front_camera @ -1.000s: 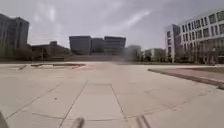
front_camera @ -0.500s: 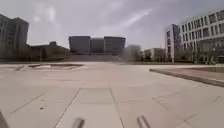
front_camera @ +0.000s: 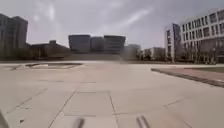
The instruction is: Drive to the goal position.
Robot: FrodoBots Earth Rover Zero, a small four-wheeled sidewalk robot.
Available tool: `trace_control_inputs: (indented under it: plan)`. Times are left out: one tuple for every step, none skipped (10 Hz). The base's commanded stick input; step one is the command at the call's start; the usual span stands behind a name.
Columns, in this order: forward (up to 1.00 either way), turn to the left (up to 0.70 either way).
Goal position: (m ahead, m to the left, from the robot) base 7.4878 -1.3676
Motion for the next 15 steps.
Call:
trace_control_inputs:
  plan:
    - [0.70,0.00]
    - [0.70,0.00]
    - [0.70,0.00]
    - [0.70,0.00]
    - [0.70,0.00]
    - [0.70,0.00]
    - [0.70,0.00]
    - [0.70,0.00]
    - [0.70,0.00]
    - [0.70,0.00]
    - [0.70,0.00]
    - [0.70,0.00]
    - [0.70,0.00]
    - [0.70,0.00]
    - [0.70,0.00]
